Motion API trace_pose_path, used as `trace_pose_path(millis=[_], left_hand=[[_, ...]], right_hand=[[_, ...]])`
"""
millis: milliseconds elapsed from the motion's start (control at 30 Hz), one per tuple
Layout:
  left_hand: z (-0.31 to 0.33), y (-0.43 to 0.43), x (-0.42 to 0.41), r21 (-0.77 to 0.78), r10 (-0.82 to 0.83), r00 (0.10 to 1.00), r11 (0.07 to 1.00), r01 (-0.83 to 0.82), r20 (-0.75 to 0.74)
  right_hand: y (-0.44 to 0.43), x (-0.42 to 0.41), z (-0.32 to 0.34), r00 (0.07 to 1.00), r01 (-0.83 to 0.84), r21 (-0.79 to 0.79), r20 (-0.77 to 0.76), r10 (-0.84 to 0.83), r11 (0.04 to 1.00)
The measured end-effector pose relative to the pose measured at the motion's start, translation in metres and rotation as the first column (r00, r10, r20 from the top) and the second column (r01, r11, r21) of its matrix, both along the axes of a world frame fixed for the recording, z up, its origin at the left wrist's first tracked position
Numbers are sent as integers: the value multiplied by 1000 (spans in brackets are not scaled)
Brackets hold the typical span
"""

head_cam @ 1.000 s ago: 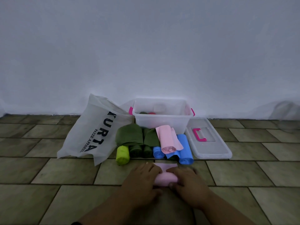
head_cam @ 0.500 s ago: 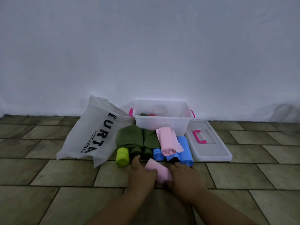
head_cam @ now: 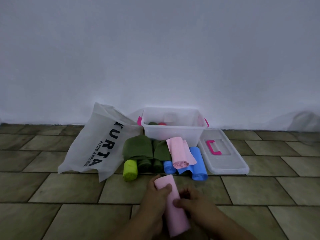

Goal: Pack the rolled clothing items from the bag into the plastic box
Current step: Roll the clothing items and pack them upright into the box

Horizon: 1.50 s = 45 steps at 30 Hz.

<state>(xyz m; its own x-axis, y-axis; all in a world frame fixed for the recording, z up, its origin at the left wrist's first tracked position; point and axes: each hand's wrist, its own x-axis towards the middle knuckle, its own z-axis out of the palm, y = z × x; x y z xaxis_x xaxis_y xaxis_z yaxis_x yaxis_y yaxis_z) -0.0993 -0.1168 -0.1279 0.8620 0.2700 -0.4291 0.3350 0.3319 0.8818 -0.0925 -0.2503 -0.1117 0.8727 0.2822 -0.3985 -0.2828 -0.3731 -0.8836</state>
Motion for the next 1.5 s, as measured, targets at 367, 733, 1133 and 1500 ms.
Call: trace_pose_path(millis=[367,733,1133,1500], left_hand=[[79,43,114,853,-342,925,520,42,163],[77,85,228,895,-190,926,253,368,-326],[67,90,227,919,-217,921,159,360,-323],[64,90,232,901,-201,913,186,391,-355]], right_hand=[[-24,104,81,984,24,337,-174,37,941],[37,286,110,952,243,-241,244,-183,940],[78,324,54,908,-137,-891,62,414,433],[65,319,77,835,-321,-874,-80,544,365]])
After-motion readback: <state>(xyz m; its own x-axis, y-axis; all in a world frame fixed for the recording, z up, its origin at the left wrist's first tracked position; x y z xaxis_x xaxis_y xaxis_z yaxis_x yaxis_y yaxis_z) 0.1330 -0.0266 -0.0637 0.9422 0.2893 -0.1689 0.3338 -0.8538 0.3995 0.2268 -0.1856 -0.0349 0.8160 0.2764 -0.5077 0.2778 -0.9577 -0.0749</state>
